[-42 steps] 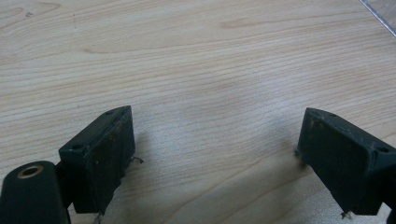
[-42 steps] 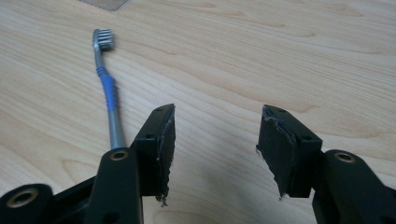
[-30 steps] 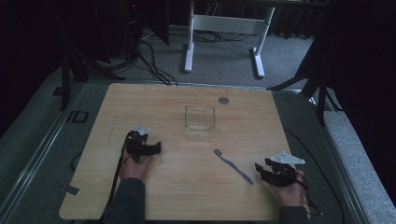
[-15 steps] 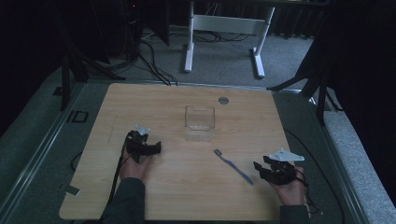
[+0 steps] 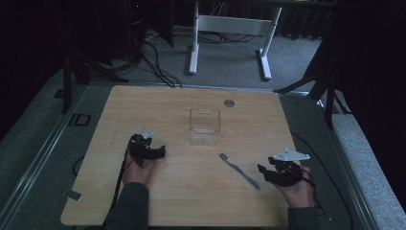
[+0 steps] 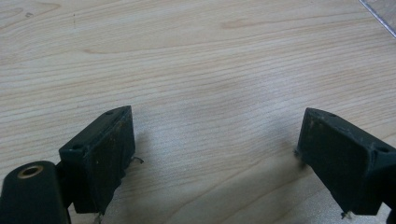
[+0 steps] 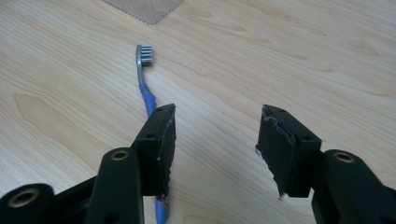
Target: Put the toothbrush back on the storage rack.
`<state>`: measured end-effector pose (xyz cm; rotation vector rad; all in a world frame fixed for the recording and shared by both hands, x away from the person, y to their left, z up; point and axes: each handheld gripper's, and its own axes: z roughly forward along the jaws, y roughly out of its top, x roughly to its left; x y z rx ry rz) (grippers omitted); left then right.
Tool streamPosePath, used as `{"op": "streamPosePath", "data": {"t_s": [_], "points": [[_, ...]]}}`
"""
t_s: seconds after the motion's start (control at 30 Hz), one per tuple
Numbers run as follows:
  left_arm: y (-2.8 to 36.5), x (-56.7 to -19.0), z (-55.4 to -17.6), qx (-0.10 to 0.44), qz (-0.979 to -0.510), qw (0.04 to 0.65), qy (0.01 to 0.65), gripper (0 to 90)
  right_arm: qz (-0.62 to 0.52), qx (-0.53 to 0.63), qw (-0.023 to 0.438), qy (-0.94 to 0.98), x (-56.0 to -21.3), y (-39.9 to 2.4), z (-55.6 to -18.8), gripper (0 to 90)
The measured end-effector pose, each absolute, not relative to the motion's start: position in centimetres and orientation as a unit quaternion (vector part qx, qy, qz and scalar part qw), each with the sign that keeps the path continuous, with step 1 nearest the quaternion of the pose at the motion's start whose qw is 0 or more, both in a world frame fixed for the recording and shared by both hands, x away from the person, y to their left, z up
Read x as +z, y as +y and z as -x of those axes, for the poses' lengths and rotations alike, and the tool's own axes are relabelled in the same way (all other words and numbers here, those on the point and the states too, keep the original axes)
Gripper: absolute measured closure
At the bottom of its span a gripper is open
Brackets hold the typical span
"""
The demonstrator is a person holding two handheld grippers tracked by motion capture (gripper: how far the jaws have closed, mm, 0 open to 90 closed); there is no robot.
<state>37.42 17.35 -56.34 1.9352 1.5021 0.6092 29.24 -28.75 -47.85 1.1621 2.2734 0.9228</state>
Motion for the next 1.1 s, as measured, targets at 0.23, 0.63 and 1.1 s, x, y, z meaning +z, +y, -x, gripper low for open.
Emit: {"op": "streamPosePath", "data": {"t_s": [0.23,0.63,1.1], "points": [[17.3,-56.3,-37.4,0.23,-0.73,0.304,0.567,11.4,-0.417,0.332,0.209,0.82,-47.3,-28.6,-29.4,48.5],[17.3,-56.3,-37.5,0.23,-0.73,0.304,0.567,11.5,-0.409,0.332,0.191,0.828,-47.0,-28.2,-29.4,56.6],[17.3,-56.3,-37.5,0.23,-0.73,0.304,0.567,11.5,-0.394,0.322,0.193,0.839,-46.2,-27.0,-29.7,56.5]]}}
